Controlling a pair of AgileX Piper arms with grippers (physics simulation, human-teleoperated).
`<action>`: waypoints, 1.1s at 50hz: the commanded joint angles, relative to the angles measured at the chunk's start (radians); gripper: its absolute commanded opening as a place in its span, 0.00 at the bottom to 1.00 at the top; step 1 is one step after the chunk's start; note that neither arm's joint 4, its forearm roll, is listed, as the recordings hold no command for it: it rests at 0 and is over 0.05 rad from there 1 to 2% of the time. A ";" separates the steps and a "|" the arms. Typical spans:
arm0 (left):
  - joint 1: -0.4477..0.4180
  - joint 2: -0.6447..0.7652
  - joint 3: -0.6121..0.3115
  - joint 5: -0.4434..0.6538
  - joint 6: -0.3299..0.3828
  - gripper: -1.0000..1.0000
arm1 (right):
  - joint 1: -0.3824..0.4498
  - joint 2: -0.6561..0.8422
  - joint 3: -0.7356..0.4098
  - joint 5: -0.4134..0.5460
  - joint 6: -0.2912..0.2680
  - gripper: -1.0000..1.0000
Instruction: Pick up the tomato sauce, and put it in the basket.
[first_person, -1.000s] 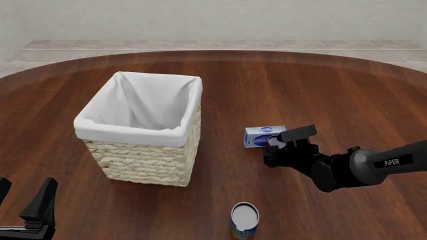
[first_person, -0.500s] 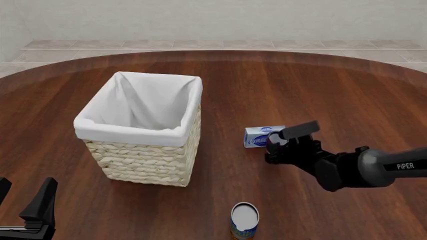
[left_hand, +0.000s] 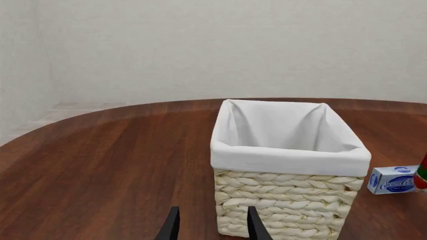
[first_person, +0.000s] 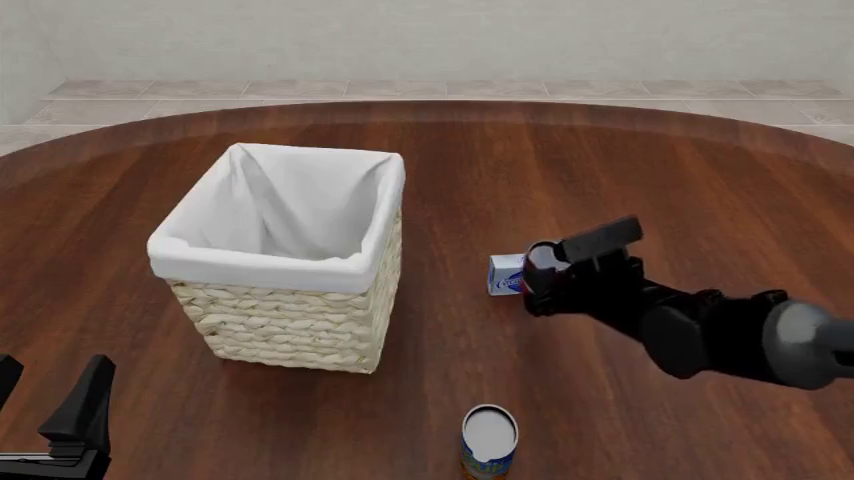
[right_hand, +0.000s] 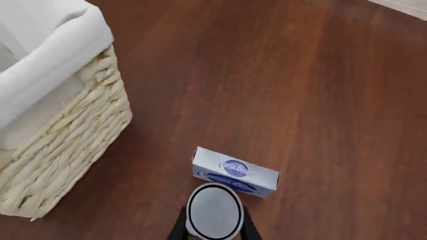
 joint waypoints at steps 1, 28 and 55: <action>0.000 0.000 0.000 0.000 0.000 1.00 | 0.047 -0.099 -0.045 0.106 -0.005 0.00; 0.000 0.000 0.000 0.000 0.000 1.00 | 0.157 -0.162 -0.215 0.272 -0.050 0.00; 0.000 0.000 0.000 0.000 0.000 1.00 | 0.260 -0.036 -0.492 0.414 -0.102 0.00</action>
